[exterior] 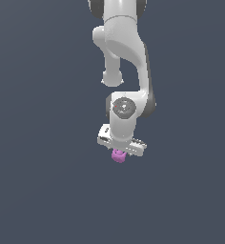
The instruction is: Pick up the object and move it to a goal position.
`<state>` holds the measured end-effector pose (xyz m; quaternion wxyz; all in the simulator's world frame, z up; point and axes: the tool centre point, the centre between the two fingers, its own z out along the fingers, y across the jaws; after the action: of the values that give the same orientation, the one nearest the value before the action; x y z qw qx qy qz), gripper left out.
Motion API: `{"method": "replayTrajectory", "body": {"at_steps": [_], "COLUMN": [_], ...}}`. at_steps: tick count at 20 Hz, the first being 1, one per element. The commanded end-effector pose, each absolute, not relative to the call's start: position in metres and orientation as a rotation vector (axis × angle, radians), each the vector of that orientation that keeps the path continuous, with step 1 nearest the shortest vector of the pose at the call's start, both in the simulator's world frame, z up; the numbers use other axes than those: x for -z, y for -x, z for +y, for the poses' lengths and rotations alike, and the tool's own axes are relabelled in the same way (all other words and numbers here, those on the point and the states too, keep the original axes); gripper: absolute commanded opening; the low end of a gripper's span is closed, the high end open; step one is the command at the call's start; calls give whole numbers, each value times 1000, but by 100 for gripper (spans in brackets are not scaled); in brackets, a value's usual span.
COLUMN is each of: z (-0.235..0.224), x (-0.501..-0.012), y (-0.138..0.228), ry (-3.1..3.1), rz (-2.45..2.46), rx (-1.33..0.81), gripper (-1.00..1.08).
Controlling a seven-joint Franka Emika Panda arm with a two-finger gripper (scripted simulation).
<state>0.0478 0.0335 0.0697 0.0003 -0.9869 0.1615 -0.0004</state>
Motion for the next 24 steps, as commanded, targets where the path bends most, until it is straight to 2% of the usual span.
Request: {"method": "replayTrajectory", "body": {"at_steps": [1,9,10,24], "z": [33,33,33,35], "x": [-56,-40,-40,-40], "y": [-47,-48,-48,-46], "ry": [3100,3100,3100,3100], "rz": [509,511,511,511], "rx": [0,0,0,1], "gripper": [100,100,-100,-100]}}
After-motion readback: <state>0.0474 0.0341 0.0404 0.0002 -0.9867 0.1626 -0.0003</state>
